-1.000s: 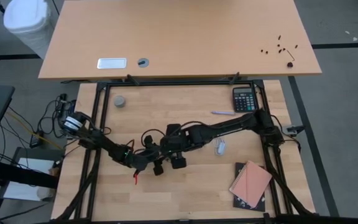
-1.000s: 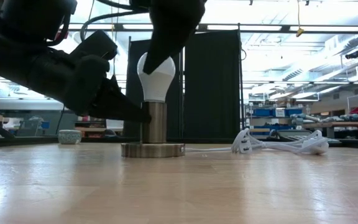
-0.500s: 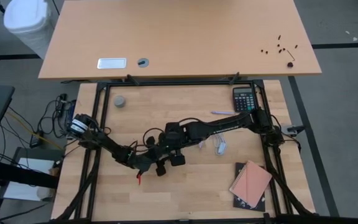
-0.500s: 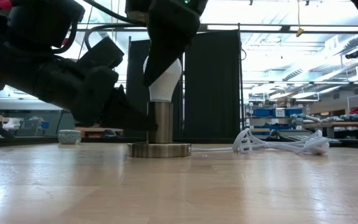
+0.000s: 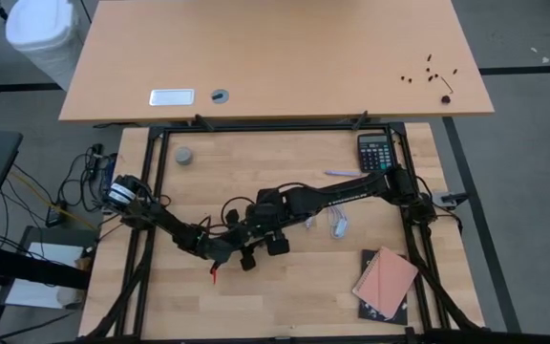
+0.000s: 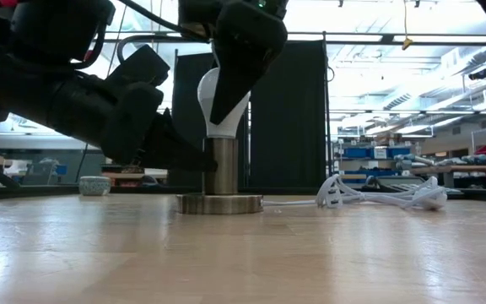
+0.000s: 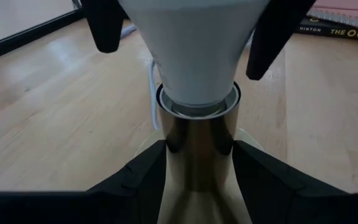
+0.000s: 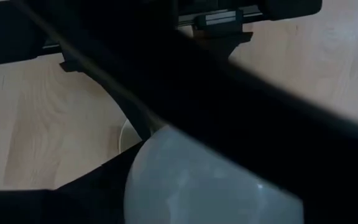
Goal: Screw lightbulb
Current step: Insert the lightbulb into the bronze lamp socket
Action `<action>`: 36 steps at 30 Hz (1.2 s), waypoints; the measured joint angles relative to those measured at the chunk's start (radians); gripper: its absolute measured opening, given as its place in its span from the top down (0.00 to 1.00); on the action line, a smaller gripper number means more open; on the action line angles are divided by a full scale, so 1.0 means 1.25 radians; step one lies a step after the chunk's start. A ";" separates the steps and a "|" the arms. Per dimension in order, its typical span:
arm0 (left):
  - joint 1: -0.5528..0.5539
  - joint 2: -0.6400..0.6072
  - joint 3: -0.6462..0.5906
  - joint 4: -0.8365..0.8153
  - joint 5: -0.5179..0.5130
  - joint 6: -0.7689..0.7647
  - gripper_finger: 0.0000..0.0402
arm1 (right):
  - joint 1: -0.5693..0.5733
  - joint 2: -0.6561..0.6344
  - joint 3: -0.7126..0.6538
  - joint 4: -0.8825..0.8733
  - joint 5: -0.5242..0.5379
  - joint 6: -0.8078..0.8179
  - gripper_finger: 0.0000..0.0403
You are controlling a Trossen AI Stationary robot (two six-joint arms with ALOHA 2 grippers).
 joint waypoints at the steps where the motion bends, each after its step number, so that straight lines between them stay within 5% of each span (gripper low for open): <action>1: 0.000 0.000 0.000 0.003 0.000 0.000 0.53 | 0.000 0.000 0.000 -0.002 0.001 0.000 0.30; 10: 0.000 0.000 0.000 0.016 0.000 0.001 0.53 | 0.001 0.000 0.000 -0.006 0.004 0.068 0.33; 25: 0.000 0.000 0.000 0.021 0.001 -0.044 0.53 | 0.033 0.000 0.000 0.009 0.099 0.404 0.31; 36: 0.000 0.000 0.000 0.041 0.004 -0.022 0.53 | 0.044 0.021 0.002 0.026 0.120 0.426 0.31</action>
